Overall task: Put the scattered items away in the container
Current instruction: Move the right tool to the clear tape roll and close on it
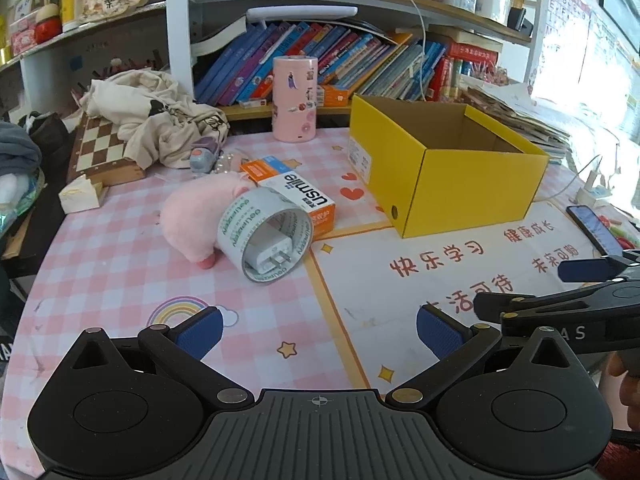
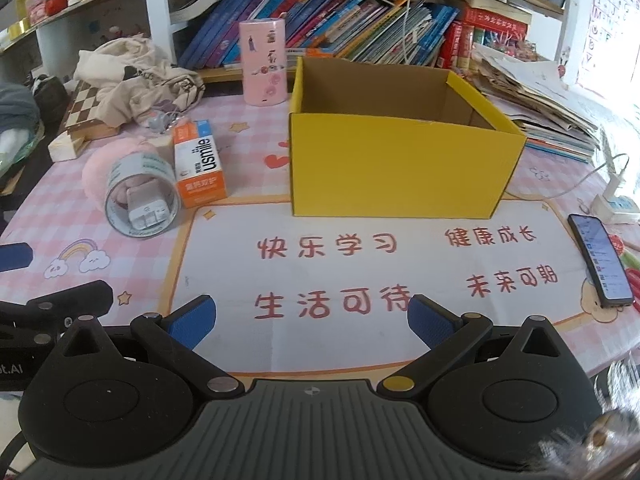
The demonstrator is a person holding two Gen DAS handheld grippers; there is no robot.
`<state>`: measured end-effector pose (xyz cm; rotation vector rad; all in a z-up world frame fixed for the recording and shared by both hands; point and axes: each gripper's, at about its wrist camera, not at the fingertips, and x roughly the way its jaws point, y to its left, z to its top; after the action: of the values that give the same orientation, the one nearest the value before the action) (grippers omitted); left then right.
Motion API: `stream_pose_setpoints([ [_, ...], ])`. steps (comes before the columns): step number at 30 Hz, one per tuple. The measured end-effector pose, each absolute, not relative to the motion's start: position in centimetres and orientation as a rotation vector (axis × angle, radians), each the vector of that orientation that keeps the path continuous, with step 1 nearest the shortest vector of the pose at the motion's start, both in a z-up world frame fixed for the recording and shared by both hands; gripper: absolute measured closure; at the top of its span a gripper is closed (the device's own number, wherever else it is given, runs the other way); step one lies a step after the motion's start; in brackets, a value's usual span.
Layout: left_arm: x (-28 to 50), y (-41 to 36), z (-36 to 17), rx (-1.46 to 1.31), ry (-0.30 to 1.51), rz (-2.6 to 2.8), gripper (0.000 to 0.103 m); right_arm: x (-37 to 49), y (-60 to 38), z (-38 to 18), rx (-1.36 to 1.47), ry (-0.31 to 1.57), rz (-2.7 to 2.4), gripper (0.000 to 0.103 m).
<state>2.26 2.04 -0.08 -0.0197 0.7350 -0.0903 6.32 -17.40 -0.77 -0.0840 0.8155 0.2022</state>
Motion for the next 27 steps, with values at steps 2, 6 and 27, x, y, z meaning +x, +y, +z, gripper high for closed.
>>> stream_pose_setpoints([
  [2,2.2,2.2,-0.1,-0.031,0.733,-0.099,0.000,6.5,-17.4,-0.8,-0.078,0.824,0.204,0.000],
  [6,2.2,2.5,0.0,-0.040,0.729,-0.099,0.000,7.0,-17.2,-0.9,-0.063,0.837,0.216,0.000],
  [27,1.5,5.0,-0.1,-0.146,0.720,-0.069,0.000,6.7,-14.4,-0.2,-0.153,0.799,0.301,0.000],
])
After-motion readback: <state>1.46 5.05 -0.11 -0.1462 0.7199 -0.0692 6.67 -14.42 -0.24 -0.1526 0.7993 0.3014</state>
